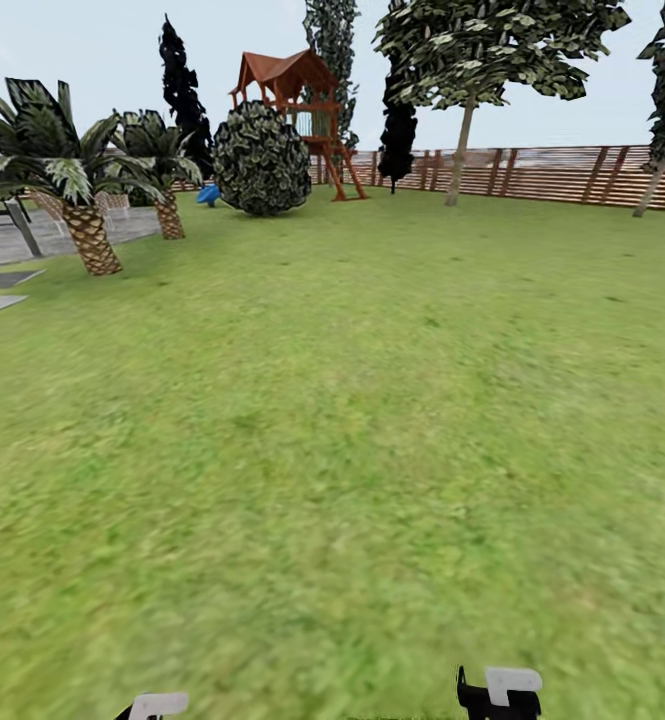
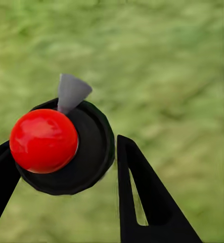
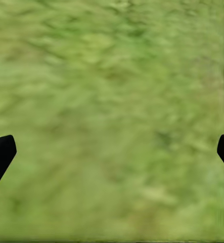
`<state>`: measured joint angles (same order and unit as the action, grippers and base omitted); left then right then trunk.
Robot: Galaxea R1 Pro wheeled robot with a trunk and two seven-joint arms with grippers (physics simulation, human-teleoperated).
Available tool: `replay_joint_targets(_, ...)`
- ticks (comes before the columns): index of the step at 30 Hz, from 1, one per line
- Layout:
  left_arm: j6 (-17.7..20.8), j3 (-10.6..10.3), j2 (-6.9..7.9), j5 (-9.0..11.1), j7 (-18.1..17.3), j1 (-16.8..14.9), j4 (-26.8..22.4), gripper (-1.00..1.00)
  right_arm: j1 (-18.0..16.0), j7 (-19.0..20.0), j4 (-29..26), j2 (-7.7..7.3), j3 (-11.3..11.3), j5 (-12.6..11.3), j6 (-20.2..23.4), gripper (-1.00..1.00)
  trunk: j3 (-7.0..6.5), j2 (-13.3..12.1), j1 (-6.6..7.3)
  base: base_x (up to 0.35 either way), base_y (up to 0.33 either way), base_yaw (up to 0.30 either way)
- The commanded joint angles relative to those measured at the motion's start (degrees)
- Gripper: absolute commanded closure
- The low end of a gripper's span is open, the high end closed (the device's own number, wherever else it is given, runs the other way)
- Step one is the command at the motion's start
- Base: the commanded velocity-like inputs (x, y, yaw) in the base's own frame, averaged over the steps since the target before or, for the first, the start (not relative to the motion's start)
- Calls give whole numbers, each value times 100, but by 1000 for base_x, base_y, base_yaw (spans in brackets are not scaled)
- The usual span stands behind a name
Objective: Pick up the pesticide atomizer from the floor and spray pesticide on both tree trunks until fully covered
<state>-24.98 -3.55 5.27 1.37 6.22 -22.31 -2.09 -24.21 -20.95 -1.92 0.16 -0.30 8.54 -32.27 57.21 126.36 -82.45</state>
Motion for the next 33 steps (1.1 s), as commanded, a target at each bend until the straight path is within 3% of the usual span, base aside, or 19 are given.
replay_joint_targets(1,-16,-40,1,13,31,-1,1,100,-5,-49,7,2,-5,60,1,-100,9,2,1,0,0,-281)
replay_joint_targets(14,-16,-41,-23,13,30,-1,-1,100,-5,-47,12,2,-5,60,1,-100,66,2,1,14,0,-282)
replay_joint_targets(33,-7,-29,0,21,37,-1,5,100,-5,-46,15,18,-5,60,1,-100,150,2,1,321,0,-282)
